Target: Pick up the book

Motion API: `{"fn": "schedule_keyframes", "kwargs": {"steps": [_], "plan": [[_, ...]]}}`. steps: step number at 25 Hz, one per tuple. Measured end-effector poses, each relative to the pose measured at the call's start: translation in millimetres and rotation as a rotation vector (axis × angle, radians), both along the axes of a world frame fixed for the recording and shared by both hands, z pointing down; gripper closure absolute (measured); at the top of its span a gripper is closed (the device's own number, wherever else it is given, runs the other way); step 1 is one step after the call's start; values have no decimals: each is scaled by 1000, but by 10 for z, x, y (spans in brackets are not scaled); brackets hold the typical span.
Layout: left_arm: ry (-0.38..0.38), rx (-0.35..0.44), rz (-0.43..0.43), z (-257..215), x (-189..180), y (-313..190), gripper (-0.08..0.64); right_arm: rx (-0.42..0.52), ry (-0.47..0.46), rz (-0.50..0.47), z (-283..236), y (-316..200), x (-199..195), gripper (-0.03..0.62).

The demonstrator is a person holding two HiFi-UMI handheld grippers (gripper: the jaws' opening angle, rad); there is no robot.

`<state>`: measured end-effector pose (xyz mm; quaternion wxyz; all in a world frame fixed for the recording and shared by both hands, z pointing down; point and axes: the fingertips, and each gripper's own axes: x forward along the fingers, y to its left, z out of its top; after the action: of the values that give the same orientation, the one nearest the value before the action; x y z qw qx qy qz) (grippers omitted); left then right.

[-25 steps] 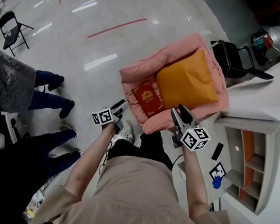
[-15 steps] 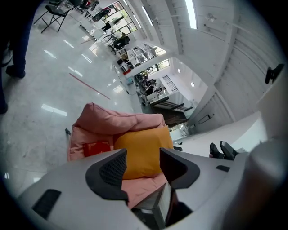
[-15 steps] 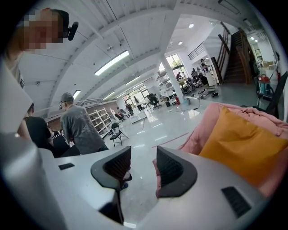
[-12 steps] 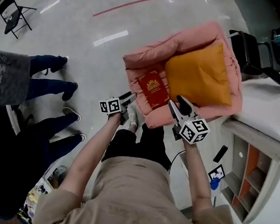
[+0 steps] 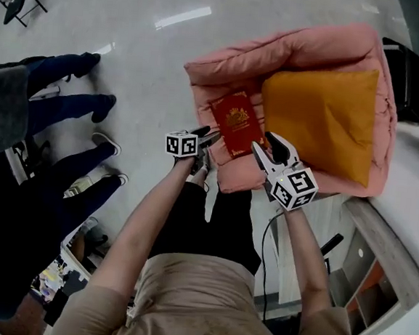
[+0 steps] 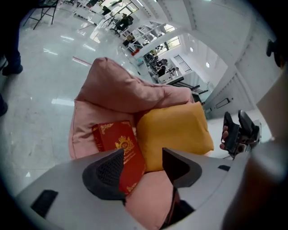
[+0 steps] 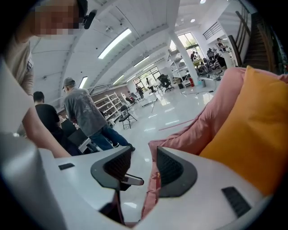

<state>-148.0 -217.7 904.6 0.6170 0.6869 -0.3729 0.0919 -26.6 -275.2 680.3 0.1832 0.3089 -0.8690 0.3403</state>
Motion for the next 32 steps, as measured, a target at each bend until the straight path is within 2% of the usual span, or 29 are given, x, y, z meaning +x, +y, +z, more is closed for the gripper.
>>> {"fn": "schedule_keyframes", "kwargs": {"steps": [2,7,13,17,20,23,27,32], "plan": [[-18,-34,-14,288,20,27,298,-23,-1,-42,206,-10,-65,426],[-12,-57,-64,838,93,-13,263,-68,-24,-121,567,21,-204,426],[-34,-82,-119,1305,116,-86,240,-117,-45,-155,941,16,-248,426],[-66,-96,-130,1596,92,-136,216,-114,-57,-165,1031,-59,-270,426],[-34,-89,-148,1685,152,-201,213,-119,-66,-147,1092,-101,-224,426],[-20,-103,-126,1750,277,-212,209,-131,-67,-120,1153,-109,-142,426],[53,-120,-161,1759,325,-246,207,-145,-65,-91,1189,-70,-95,426],[-9,-80,-139,1493,393,-342,207,-178,-87,-63,1236,47,-86,426]]}}
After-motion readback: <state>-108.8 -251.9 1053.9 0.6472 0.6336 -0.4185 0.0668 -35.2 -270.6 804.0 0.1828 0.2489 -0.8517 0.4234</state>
